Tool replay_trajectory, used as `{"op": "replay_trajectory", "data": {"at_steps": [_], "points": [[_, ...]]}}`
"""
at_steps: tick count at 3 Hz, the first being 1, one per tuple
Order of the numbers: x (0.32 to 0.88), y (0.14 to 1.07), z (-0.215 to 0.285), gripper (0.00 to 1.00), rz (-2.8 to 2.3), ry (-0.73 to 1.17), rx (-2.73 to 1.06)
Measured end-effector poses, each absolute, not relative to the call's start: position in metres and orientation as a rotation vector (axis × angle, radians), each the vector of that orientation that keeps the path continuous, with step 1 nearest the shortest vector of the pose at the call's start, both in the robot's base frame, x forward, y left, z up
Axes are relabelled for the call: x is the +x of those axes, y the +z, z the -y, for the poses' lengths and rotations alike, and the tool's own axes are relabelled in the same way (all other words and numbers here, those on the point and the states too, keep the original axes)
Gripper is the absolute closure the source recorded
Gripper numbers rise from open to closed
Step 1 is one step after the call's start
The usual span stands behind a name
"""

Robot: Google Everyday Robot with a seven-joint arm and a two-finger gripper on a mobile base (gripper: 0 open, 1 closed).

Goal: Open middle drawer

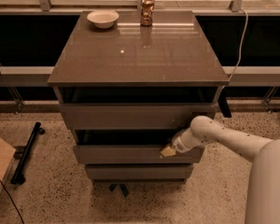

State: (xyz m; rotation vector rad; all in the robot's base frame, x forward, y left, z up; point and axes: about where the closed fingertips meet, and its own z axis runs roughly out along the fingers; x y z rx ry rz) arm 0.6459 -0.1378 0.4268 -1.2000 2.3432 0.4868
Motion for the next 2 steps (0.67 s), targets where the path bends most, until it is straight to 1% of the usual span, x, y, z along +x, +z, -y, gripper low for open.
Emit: {"op": "replay_trajectory", "data": {"at_steps": [1,2], "points": [[0.645,0.4251,0.1361,0.23,-2.344,0.491,-1.204],[0.643,0.4219,0.1349,0.02,-2.347,0.488,-1.239]]}}
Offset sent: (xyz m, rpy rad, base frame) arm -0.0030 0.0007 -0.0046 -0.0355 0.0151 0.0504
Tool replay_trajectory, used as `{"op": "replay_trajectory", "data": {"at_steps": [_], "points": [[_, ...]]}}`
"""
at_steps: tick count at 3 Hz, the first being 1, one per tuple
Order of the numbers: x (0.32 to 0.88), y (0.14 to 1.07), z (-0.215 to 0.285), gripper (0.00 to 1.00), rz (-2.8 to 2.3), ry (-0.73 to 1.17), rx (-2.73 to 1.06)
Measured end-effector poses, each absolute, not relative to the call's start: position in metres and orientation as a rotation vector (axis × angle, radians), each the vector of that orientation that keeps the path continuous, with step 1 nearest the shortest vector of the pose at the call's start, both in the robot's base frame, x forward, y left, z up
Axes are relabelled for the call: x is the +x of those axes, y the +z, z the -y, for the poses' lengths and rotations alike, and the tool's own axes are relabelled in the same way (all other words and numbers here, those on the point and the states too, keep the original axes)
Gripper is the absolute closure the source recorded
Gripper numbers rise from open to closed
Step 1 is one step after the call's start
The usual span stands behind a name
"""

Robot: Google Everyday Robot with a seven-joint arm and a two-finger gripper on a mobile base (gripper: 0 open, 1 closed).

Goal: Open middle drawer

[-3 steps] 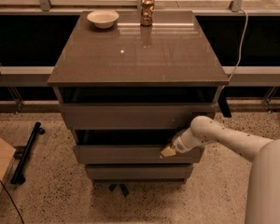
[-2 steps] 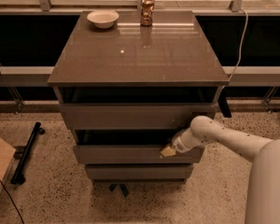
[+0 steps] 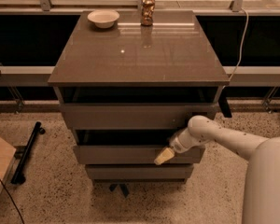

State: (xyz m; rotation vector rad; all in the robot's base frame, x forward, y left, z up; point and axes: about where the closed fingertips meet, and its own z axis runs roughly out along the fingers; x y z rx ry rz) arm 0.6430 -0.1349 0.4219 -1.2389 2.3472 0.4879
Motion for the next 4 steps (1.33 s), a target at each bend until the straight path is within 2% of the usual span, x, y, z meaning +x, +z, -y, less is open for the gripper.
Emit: {"op": "replay_trajectory", "data": {"at_steps": [2,4], "points": [[0.6207,0.4105,0.1458,0.0,-2.408,0.479,-1.283],[0.6206,0.4132,0.1458,0.45,-2.408,0.479,-1.283]]}}
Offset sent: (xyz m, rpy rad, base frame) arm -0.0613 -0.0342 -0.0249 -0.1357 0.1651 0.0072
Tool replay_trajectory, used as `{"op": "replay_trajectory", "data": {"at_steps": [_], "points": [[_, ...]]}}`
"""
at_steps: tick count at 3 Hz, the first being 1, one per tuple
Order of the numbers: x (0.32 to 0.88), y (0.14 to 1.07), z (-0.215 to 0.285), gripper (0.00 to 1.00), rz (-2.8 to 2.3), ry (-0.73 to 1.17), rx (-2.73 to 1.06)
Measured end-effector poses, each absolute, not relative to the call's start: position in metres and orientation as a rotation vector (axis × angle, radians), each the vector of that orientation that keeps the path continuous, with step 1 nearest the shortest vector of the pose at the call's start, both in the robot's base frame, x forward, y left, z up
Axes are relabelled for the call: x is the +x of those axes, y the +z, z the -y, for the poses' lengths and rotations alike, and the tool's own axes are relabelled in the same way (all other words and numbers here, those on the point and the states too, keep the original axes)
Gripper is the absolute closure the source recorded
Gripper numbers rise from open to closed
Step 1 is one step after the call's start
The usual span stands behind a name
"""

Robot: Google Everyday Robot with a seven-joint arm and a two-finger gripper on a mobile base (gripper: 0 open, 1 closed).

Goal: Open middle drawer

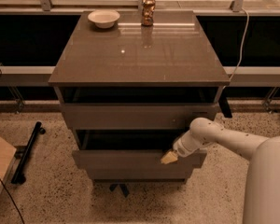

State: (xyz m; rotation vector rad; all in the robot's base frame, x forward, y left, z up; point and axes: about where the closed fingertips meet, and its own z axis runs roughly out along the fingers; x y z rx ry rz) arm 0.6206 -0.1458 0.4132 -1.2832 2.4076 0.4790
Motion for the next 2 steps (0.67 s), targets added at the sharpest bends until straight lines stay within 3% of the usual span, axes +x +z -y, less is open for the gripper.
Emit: {"op": "replay_trajectory", "data": {"at_steps": [1,2], "points": [[0.62,0.414,0.146,0.75,-2.408,0.479,-1.285],[0.58,0.408,0.149,0.71,-2.448,0.473,-1.42]]}}
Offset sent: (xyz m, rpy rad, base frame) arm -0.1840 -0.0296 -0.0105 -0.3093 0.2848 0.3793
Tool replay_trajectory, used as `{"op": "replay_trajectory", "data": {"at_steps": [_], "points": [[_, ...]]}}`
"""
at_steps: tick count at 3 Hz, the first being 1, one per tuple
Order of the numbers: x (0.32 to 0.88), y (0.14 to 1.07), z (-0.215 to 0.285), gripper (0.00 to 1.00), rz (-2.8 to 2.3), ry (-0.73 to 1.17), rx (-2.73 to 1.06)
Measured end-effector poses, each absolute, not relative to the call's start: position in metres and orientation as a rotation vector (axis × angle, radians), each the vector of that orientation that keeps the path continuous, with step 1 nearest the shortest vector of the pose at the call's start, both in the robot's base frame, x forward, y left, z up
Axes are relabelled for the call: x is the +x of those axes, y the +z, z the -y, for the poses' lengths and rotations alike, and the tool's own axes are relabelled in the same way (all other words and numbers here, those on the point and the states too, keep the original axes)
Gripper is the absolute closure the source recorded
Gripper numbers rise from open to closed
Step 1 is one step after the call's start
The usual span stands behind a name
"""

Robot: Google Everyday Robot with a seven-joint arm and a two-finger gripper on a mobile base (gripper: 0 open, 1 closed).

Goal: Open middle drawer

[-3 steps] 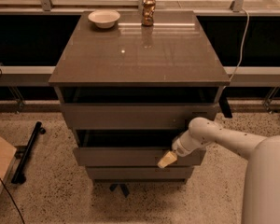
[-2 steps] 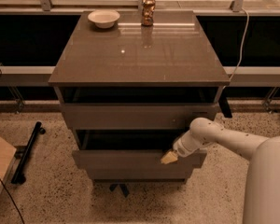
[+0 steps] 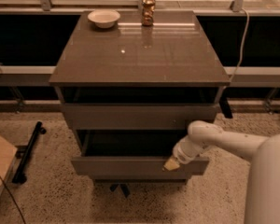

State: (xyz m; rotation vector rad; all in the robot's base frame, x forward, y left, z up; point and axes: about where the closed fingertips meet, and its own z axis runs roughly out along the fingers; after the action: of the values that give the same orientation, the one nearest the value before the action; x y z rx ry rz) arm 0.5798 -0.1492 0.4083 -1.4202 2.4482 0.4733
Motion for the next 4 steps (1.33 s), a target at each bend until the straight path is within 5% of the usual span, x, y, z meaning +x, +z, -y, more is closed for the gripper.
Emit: {"op": "replay_trajectory", "data": {"at_steps": [3,4], "points": [[0.578,0.41,0.148,0.03,-2.448,0.477,-1.433],[0.569,0.407,0.151,0.0,-2.455,0.462,-1.469]]}}
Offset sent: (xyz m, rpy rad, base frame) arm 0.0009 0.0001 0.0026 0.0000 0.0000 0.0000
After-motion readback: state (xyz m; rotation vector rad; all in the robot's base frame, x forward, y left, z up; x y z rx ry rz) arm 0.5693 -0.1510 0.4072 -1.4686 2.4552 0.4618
